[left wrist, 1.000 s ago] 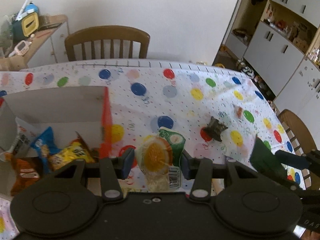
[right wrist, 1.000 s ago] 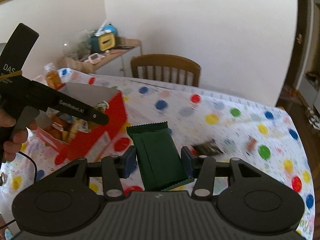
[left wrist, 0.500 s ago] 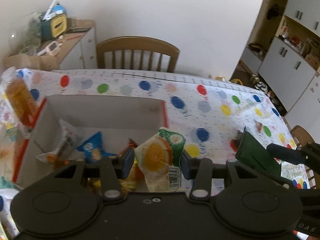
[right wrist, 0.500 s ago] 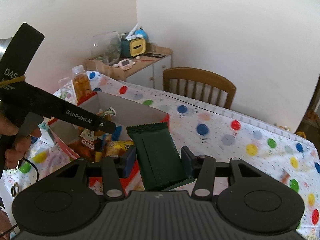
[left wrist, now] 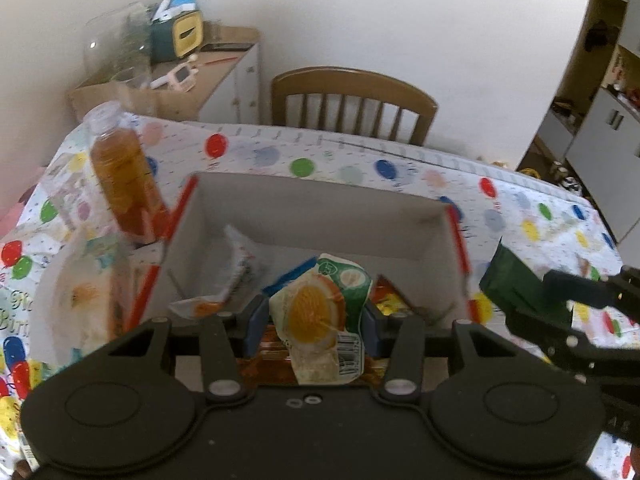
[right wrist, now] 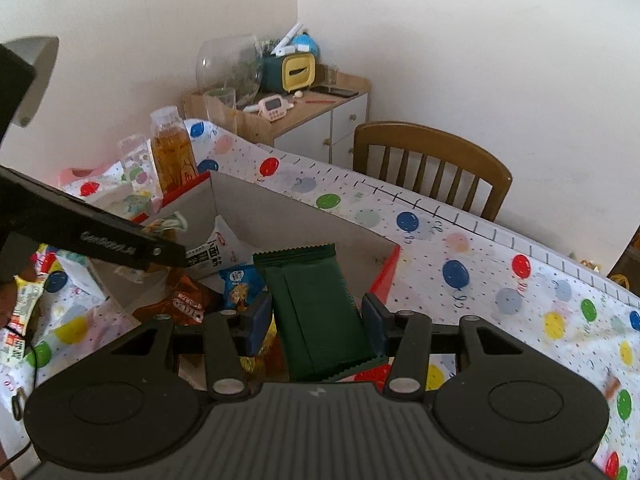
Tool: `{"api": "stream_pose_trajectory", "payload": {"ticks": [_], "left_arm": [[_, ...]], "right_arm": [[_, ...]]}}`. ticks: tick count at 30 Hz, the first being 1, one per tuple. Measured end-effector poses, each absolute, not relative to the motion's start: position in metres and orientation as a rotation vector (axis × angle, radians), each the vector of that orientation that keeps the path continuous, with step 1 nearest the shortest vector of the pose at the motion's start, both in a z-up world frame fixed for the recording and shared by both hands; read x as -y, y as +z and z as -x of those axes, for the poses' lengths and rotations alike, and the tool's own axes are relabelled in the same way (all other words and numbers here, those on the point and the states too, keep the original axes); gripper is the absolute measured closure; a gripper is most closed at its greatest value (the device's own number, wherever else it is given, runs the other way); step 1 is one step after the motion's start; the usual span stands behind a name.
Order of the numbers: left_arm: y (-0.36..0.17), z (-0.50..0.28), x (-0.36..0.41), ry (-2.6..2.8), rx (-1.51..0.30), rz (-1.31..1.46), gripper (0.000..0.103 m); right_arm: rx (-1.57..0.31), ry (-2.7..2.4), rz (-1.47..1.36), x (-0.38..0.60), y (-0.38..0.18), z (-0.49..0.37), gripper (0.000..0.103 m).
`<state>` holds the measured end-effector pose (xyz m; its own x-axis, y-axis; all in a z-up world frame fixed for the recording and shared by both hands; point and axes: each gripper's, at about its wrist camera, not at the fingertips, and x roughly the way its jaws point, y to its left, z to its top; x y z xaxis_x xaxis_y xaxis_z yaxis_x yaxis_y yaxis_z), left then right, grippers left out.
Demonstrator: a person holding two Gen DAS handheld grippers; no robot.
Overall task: Organize snacks
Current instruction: 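Carry both snacks over the red box and open both tools to release them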
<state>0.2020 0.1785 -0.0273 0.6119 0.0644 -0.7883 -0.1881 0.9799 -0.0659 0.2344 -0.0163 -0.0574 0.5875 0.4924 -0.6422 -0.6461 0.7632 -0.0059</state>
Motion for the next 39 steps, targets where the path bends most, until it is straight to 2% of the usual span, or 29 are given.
{"api": "stream_pose_trajectory", "payload": {"ticks": [22, 36, 39], "left_arm": [[-0.091, -0.219, -0.217, 0.225, -1.031, 0.058, 0.058], [-0.102, -0.220, -0.217, 0.229, -1.054, 0.084, 0.056], [-0.100, -0.219, -0.216, 0.229, -1.052, 0.087, 0.055]], "right_arm": [[-0.779, 0.692, 0.412, -0.066, -0.124, -0.279, 0.054], [-0.781, 0.697, 0.367, -0.057, -0.120, -0.275, 0.054], [-0.777, 0.709, 0.325, -0.049, -0.113, -0.273, 0.049]]}}
